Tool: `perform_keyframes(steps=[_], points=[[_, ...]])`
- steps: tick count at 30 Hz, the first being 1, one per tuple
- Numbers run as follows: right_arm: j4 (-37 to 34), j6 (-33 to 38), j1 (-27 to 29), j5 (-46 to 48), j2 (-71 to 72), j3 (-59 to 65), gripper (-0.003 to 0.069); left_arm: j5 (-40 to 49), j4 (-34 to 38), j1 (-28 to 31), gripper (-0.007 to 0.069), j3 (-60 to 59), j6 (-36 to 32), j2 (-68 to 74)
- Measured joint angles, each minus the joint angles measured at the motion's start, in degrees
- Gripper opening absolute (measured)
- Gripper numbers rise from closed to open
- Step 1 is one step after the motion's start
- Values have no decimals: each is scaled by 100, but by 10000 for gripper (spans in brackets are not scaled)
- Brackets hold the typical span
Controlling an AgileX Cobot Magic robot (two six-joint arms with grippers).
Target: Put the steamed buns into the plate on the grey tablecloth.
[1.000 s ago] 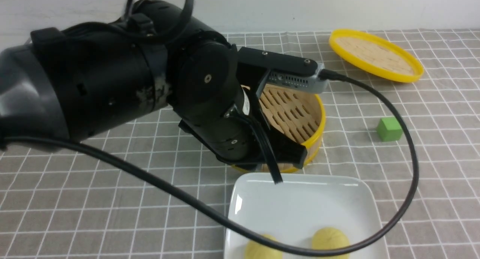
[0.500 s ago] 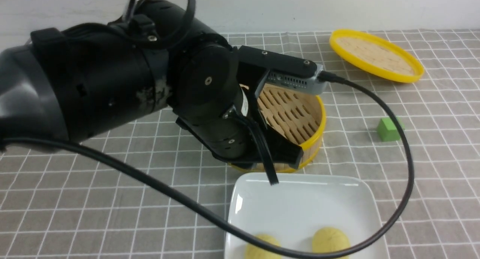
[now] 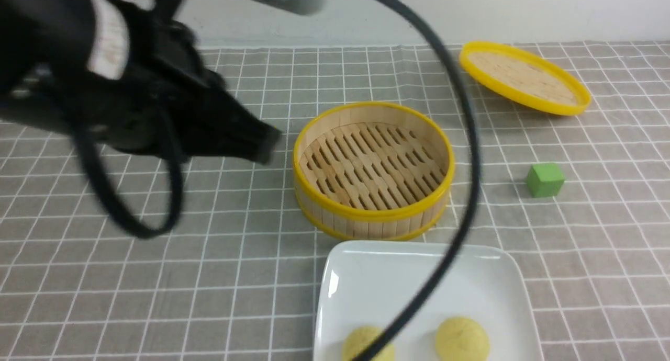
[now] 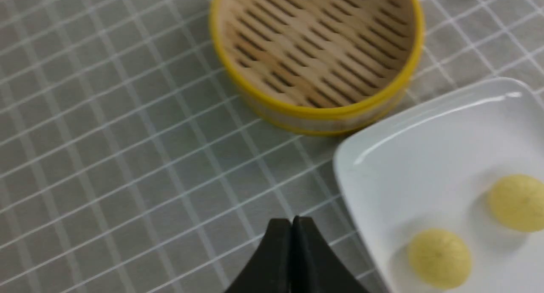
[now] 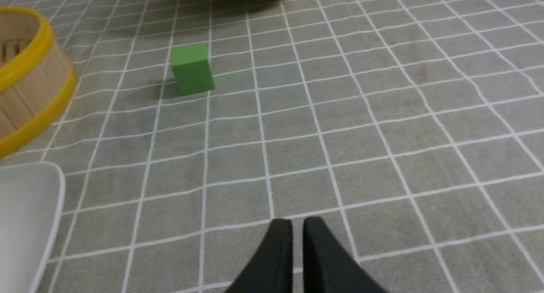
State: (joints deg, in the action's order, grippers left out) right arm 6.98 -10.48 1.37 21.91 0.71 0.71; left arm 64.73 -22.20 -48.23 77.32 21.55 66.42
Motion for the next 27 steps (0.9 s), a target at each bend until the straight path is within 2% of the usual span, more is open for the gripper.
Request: perform_keyframes(steps=[1, 4, 8, 10, 14, 15, 16, 19, 23, 27], points=[[2, 0, 11, -12, 0, 0, 64, 403, -410, 0, 19, -136, 155, -385], [15, 0, 11, -19, 0, 5, 67, 617, -724, 0, 20, -543, 509, -970], [15, 0, 11, -19, 0, 5, 69, 434, -685, 0, 19, -1630, 1189, -1953], [20, 0, 11, -24, 0, 5, 69, -211, -480, 0, 19, -2438, 1531, -2472], [20, 0, 18, -24, 0, 5, 71, -2302, -170, 0, 19, -3943, 2265, -3054], [20, 0, 18, -24, 0, 5, 72, -2397, -164, 0, 19, -3996, 2300, -3068], [20, 0, 18, -24, 0, 5, 74, -3011, -150, 0, 19, -4318, 2551, -3155], [28, 0, 18, -24, 0, 5, 78, -3861, -212, 0, 20, -4748, 2792, -3197], [38, 0, 18, -24, 0, 5, 83, -4062, -841, 0, 20, -4934, 2877, -3197], [38, 0, 18, -24, 0, 5, 88, -3921, -1000, 0, 27, -4934, 3165, -3197]])
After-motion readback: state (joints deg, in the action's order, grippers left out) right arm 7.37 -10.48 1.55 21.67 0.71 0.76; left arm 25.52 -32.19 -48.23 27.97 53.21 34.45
